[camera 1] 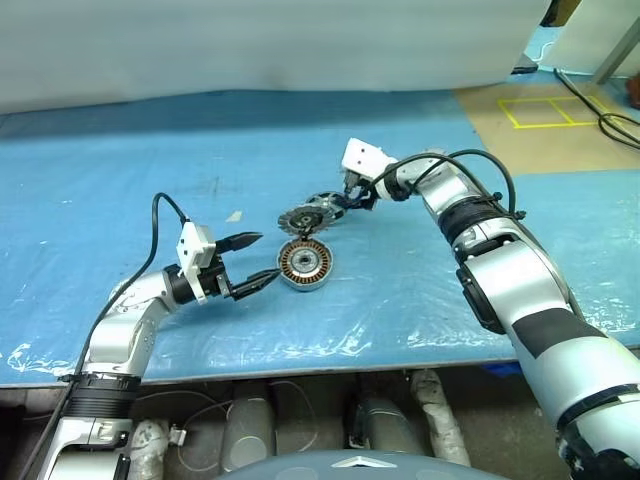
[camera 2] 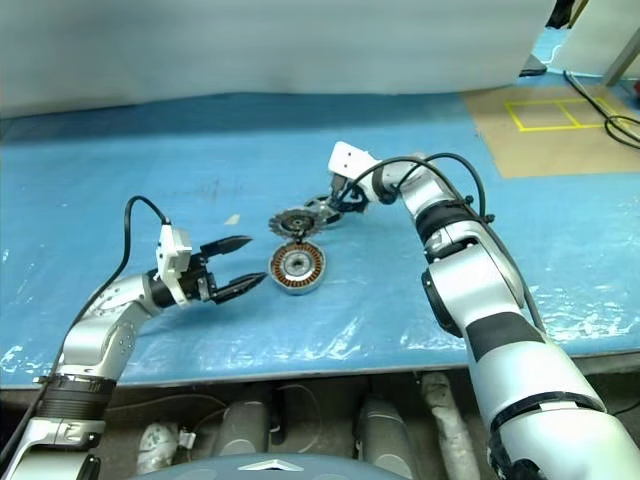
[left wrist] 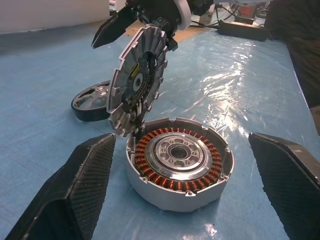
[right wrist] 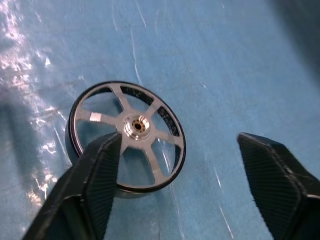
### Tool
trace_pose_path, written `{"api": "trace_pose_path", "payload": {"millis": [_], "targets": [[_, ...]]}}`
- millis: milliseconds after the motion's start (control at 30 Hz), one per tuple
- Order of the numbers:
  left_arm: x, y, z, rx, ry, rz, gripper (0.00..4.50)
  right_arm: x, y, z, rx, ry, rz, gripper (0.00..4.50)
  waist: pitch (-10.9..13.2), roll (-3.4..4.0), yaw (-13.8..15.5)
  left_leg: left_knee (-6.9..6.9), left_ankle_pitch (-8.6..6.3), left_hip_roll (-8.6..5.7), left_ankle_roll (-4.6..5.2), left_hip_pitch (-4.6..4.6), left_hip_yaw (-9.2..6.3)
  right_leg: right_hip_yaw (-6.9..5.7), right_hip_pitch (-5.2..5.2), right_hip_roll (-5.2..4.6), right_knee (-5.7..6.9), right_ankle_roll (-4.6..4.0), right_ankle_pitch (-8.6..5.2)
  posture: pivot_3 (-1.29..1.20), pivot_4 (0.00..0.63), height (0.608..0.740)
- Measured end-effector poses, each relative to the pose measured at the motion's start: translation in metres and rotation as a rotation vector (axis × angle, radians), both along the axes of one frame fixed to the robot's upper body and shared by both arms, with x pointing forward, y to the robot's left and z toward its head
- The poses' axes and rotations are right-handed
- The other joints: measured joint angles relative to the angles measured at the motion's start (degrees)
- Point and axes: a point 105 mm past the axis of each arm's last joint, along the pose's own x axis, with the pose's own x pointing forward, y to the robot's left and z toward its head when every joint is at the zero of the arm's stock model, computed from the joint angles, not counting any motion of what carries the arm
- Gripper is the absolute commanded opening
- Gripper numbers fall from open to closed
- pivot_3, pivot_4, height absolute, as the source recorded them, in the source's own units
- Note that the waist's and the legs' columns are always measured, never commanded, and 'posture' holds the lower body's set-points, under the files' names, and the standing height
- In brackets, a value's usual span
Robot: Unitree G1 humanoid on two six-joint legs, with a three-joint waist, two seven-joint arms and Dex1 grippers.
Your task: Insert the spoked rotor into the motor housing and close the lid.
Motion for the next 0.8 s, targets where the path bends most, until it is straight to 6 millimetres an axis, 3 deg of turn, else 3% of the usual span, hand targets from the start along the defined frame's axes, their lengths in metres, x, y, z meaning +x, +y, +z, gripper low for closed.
{"api": "trace_pose_path", "payload": {"millis": [467, 800], "targets": [[-0.007, 0.002, -0.012, 0.057, 0.020, 0.006, 4.50, -0.006, 0.015, -0.021, 0.003, -0.013, 0.043, 4.47, 0.1, 0.12, 0.1, 0.21, -0.21, 0.11, 0.06, 0.05, 0.03, 0.07, -0.02, 0.08, 0.23, -0.04, 0.02, 0.00, 0.150, 0.740], [0.000, -0.004, -0.012, 0.072, 0.017, -0.021, 4.50, -0.009, 0.016, -0.016, -0.015, -0.053, 0.106, 4.47, 0.1, 0.16, 0.0, 0.25, -0.21, 0.12, 0.08, 0.08, 0.02, 0.11, -0.03, 0.08, 0.30, -0.05, 0.02, 0.00, 0.150, 0.740]]}}
